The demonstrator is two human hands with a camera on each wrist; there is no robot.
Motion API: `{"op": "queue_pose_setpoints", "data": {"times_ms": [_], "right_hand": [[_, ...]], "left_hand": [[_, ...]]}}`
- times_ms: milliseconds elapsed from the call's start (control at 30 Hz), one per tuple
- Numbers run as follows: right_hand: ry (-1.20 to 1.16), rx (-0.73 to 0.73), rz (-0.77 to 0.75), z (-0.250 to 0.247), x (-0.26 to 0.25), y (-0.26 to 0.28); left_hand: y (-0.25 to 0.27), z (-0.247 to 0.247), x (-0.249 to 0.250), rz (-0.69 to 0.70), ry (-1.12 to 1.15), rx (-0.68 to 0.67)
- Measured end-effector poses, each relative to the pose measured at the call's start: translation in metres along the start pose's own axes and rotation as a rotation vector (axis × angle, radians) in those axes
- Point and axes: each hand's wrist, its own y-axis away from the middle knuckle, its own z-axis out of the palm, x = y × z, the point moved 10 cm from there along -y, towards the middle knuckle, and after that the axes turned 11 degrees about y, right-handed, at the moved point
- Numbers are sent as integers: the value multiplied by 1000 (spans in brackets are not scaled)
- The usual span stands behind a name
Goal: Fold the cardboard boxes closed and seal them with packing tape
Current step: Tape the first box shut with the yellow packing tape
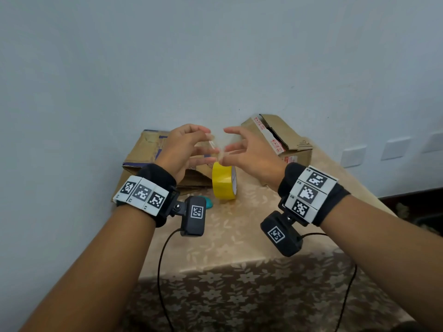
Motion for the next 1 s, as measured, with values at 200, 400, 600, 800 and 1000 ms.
{"op": "queue_pose_setpoints", "data": {"times_ms": [200,400,600,800,1000], "right_hand": [[-408,-53,174,3,16,-1],[-640,-54,102,-1,17,-1],[-826,-58,114,-2,18,-3],[-889,-99,110,1,11,-2],[-877,-113,108,6,8,0]], "left_hand": [[3,9,0,-3,66,-91],[6,10,0,21,37,-149],[7,10,1,-5,90,-238],[15,22,-11,-119,159,-426],[20,27,-14,-164,171,-539]]}}
